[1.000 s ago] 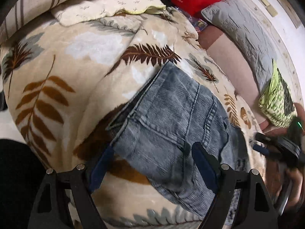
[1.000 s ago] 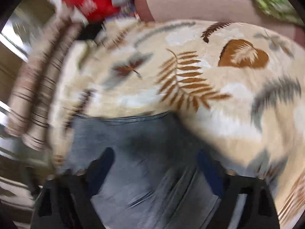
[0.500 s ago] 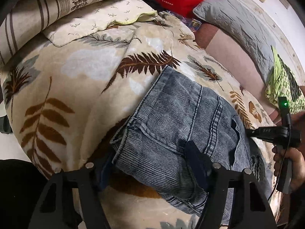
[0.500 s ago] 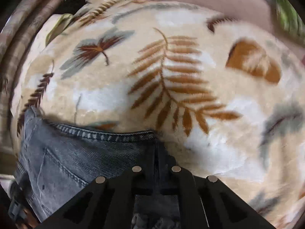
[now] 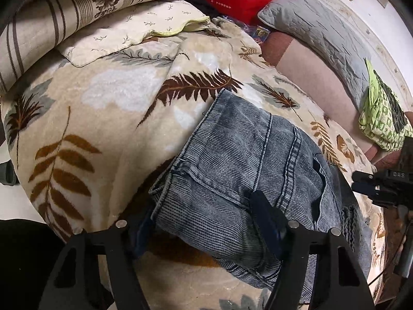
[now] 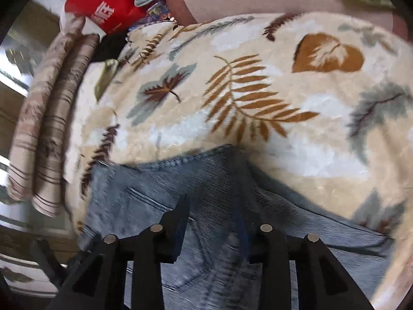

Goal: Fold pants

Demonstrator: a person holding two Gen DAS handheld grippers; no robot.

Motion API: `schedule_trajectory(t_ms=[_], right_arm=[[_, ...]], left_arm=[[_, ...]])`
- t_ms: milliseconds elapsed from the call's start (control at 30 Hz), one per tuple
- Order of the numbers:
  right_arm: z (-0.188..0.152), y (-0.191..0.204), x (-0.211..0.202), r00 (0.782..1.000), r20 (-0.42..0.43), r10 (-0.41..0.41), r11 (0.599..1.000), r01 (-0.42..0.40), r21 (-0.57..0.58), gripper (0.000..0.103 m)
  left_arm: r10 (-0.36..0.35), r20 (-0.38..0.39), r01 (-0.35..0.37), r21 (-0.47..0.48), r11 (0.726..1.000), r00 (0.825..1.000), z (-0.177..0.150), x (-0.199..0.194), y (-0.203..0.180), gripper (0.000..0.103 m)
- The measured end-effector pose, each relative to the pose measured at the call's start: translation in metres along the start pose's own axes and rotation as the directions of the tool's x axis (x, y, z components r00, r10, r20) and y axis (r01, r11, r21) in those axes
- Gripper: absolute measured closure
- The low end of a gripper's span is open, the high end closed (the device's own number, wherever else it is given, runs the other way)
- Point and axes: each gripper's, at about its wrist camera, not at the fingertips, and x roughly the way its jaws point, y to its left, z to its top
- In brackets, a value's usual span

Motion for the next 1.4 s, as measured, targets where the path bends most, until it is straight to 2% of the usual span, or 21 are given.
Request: schedule_trajectory(t_ms=[100, 167, 200, 267, 300, 333, 400, 433, 533, 567, 633, 733, 833, 900, 967, 1000, 1067, 1167, 1267, 1300, 1400], right_arm=[[0.005, -0.027, 0.03, 0.996, -0.051, -0.075, 0.996, 0.077, 0.049, 0.066], [0.007, -0.045, 0.034, 1.0, -0.021, -0.017, 0.992, 0.02, 0.124, 0.067], [0.007, -0.044, 0.028, 1.0, -0.003, -0.02, 0.991, 0.02, 0.13, 0.066], [0.007, -0.027, 0.015, 0.995, 0.019, -0.1, 0.994, 0.099, 0.053, 0.064], [0.005, -0.019, 0.007, 0.996, 0.025, -0.09, 0.996, 0.089, 0.025, 0.063], [0.003, -0.014, 0.002, 0.998, 0.032, -0.061, 0.998, 0.06, 0.012, 0.061], [-0.003, -0.003, -0.007, 0.998, 0.043, -0.04, 0.999, 0.041, -0.019, 0.044], [-0.006, -0.002, -0.005, 0.998, 0.037, -0.048, 0.998, 0.049, -0.028, 0.043], [-0.004, -0.023, 0.02, 0.991, -0.038, -0.129, 0.992, 0.129, 0.007, 0.044], [-0.004, -0.034, 0.027, 0.991, -0.053, -0.121, 0.991, 0.123, 0.049, 0.045], [-0.004, -0.035, 0.016, 0.996, -0.013, -0.09, 0.992, 0.091, 0.09, 0.046], [-0.006, -0.016, 0.003, 0.993, 0.003, -0.116, 0.993, 0.116, 0.038, 0.045], [-0.005, 0.004, -0.003, 0.997, 0.026, -0.077, 0.997, 0.077, -0.004, 0.045], [-0.002, 0.007, 0.009, 0.997, 0.0, -0.082, 0.997, 0.082, -0.014, 0.044], [-0.001, -0.009, 0.032, 0.985, -0.065, -0.157, 0.987, 0.158, 0.009, 0.043], [-0.002, -0.017, 0.039, 0.985, -0.069, -0.157, 0.987, 0.16, 0.034, 0.044], [-0.001, -0.012, 0.029, 0.989, -0.034, -0.147, 0.988, 0.148, 0.049, 0.043], [-0.001, 0.006, 0.016, 0.988, -0.015, -0.156, 0.988, 0.156, 0.003, 0.043], [-0.002, 0.022, 0.011, 0.995, 0.002, -0.097, 0.995, 0.097, -0.028, 0.041], [-0.001, 0.025, 0.017, 0.996, -0.009, -0.086, 0.996, 0.085, -0.034, 0.04], [-0.001, 0.007, 0.053, 0.989, -0.082, -0.123, 0.992, 0.121, -0.023, 0.039]], left_arm=[[0.012, 0.008, -0.012, 0.011, 1.0, 1.0, -0.001, 0.0, -0.002, 0.031], [0.016, 0.011, -0.016, 0.014, 1.0, 1.0, -0.002, 0.0, -0.003, 0.031], [0.018, 0.013, -0.018, 0.014, 1.0, 1.0, -0.002, 0.0, -0.003, 0.031], [0.025, 0.016, -0.026, 0.018, 1.0, 1.0, -0.002, 0.001, -0.004, 0.031], [0.028, 0.017, -0.028, 0.019, 0.999, 0.999, -0.002, 0.0, -0.004, 0.031], [0.03, 0.018, -0.03, 0.019, 0.999, 0.999, -0.002, 0.001, -0.005, 0.031], [0.032, 0.018, -0.032, 0.019, 0.999, 0.999, -0.002, 0.001, -0.005, 0.03], [0.031, 0.018, -0.031, 0.018, 0.999, 0.999, -0.002, 0.001, -0.005, 0.03], [0.026, 0.018, -0.027, 0.019, 0.999, 0.999, -0.002, 0.0, -0.004, 0.03], [0.021, 0.016, -0.021, 0.018, 1.0, 1.0, -0.001, 0.0, -0.003, 0.03], [0.012, 0.014, -0.012, 0.013, 1.0, 1.0, -0.001, 0.0, -0.002, 0.03], [0.012, 0.012, -0.012, 0.011, 1.0, 1.0, 0.0, 0.0, -0.002, 0.03], [0.001, 0.007, -0.001, 0.003, 1.0, 1.0, 0.0, 0.0, 0.0, 0.03], [-0.01, 0.004, 0.01, -0.001, 1.0, 1.0, 0.001, 0.0, 0.001, 0.03], [-0.017, 0.002, 0.017, -0.002, 1.0, 1.0, 0.001, 0.0, 0.002, 0.03], [-0.019, 0.0, 0.019, -0.001, 1.0, 1.0, 0.001, 0.0, 0.002, 0.03], [-0.025, -0.001, 0.025, -0.001, 1.0, 1.0, 0.001, 0.001, 0.002, 0.03], [-0.019, -0.002, 0.019, 0.006, 1.0, 1.0, 0.002, 0.001, 0.001, 0.03], [-0.024, -0.004, 0.024, 0.001, 1.0, 1.0, 0.003, 0.002, 0.002, 0.03], [-0.025, -0.004, 0.025, 0.001, 1.0, 1.0, 0.003, 0.002, 0.002, 0.03], [-0.034, -0.005, 0.034, -0.001, 0.999, 0.999, 0.003, 0.002, 0.004, 0.03]])
